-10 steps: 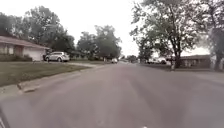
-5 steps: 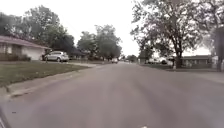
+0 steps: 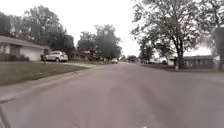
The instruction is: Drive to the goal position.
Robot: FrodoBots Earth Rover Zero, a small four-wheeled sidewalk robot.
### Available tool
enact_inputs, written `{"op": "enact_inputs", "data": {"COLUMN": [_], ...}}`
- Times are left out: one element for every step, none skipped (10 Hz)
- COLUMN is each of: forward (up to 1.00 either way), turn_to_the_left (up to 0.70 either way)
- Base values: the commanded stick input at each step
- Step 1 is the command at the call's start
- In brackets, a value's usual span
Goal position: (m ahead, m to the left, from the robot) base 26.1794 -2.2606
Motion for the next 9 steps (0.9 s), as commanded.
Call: {"op": "enact_inputs", "data": {"forward": [0.70,0.70,0.70,0.70,0.70,0.70,0.70,0.70,0.70], "turn_to_the_left": [0.00,0.00,0.00,0.00,0.00,0.00,0.00,0.00,0.00]}}
